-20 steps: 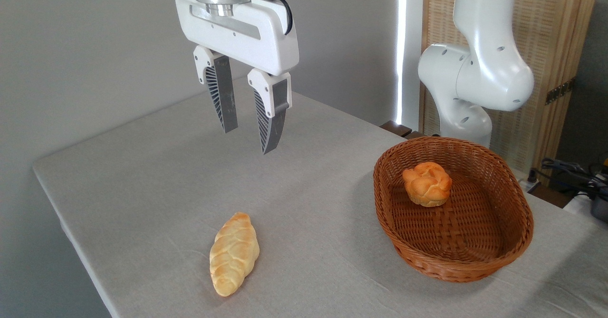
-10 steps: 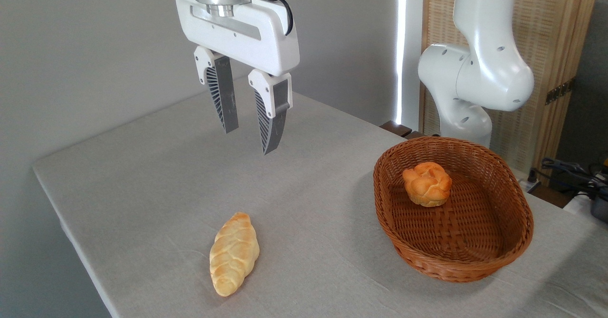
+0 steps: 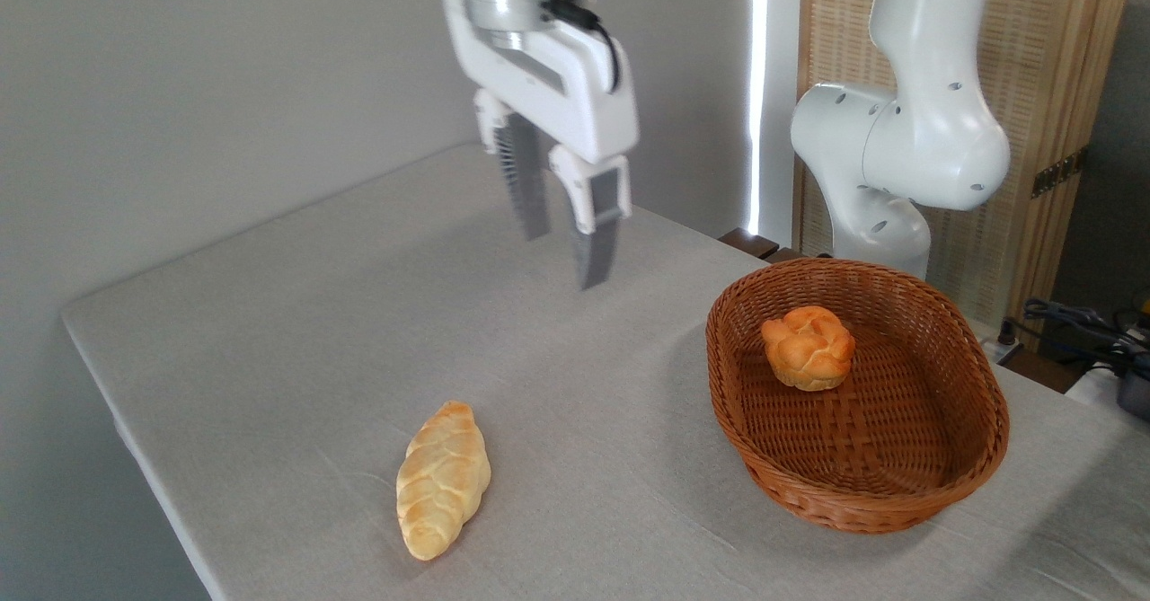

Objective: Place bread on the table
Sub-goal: 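Move the open gripper over the basket and lower onto the round bun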

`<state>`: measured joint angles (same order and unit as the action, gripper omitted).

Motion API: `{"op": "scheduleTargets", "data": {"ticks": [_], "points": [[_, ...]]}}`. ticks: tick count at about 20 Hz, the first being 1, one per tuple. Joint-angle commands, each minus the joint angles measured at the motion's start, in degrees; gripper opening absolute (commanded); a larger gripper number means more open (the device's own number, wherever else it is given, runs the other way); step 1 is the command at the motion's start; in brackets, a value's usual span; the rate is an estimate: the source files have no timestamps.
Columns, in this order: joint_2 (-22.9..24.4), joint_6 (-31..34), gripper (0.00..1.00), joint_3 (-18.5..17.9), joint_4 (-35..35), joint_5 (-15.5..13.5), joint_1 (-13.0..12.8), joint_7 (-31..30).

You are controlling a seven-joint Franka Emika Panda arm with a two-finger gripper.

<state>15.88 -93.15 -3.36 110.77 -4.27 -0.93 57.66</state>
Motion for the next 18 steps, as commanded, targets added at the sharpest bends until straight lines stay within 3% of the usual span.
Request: {"op": "scheduleTargets", "data": {"ticks": [1,3,6,9,12,14,18], "points": [[9.8,0.2,1.00,-2.7,12.1,-0.1,0.0,6.9],[13.4,-0.1,1.00,-4.3,17.2,1.0,-0.7,8.6],[20.7,-1.2,1.00,-8.1,25.4,9.5,-3.5,13.7],[25.6,-2.0,1.00,-12.2,30.5,10.2,-4.4,17.2],[27.9,-1.9,1.00,-16.6,33.3,10.8,-5.4,21.4],[28.2,-1.9,1.00,-16.7,35.0,14.8,-6.8,22.1],[28.2,-2.9,1.00,-16.8,38.2,17.7,-8.8,22.1]]}}
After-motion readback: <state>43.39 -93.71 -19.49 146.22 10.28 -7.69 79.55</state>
